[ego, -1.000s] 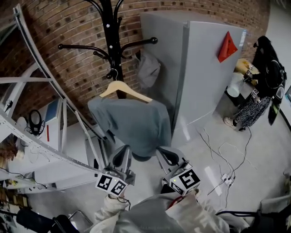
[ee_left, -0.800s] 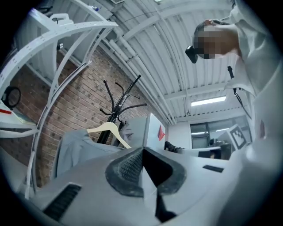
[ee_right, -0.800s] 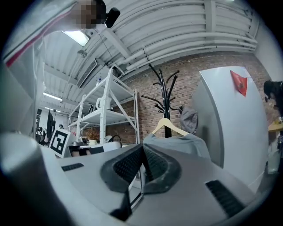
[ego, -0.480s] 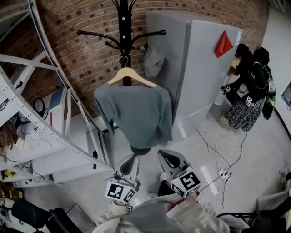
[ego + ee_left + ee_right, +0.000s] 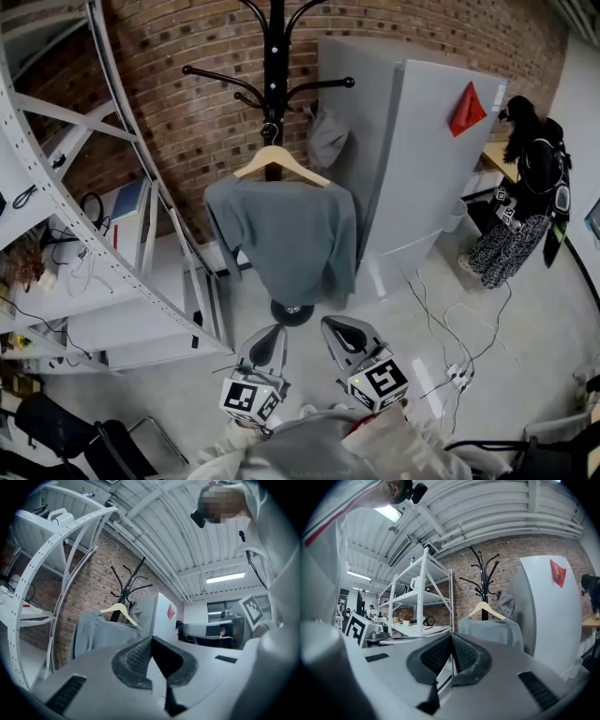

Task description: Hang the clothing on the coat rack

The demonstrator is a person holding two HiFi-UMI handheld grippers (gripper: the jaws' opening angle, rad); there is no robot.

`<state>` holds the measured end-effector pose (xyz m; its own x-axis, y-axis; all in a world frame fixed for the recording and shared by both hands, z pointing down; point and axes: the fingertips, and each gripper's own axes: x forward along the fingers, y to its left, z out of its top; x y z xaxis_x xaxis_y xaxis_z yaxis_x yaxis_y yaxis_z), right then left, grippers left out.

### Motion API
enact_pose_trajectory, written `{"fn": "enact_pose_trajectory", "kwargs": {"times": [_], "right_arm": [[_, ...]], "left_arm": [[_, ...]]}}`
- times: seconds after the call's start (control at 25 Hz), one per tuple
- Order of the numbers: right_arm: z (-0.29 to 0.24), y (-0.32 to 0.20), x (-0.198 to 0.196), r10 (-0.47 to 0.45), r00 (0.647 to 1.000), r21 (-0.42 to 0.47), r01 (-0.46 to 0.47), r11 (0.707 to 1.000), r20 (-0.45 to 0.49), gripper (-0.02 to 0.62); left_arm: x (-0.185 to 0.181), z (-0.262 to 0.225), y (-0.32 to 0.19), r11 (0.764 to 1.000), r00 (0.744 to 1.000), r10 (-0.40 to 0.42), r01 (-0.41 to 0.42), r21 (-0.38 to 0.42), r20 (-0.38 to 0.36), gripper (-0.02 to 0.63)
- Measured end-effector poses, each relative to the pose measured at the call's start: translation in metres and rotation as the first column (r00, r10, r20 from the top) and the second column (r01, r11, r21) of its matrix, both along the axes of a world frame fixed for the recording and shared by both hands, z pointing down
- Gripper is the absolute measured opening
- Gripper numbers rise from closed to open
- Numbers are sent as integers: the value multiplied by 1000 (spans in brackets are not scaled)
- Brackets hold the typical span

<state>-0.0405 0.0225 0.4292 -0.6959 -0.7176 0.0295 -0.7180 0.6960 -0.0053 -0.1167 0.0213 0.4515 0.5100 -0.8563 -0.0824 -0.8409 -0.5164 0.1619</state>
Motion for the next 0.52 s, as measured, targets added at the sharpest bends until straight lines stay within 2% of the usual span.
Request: {"fn": "enact_pose_trajectory", "kwargs": {"times": [0.16, 0.28, 0.52], "right_arm": [[-8, -5, 13, -7, 1000, 17, 7, 1000, 0, 21], [-4, -6, 23, -13, 1000, 6, 13, 1000, 12, 21], [-12, -21, 47, -16, 1000, 25, 16, 1000, 9, 21]], "left_arm": [[14, 1, -6, 1000, 1000, 6, -6, 28, 7, 9], [26, -7, -7, 1000, 1000, -11, 11, 11, 15, 9], [56, -11, -24, 999, 1000, 4, -5, 52, 29, 9]]}}
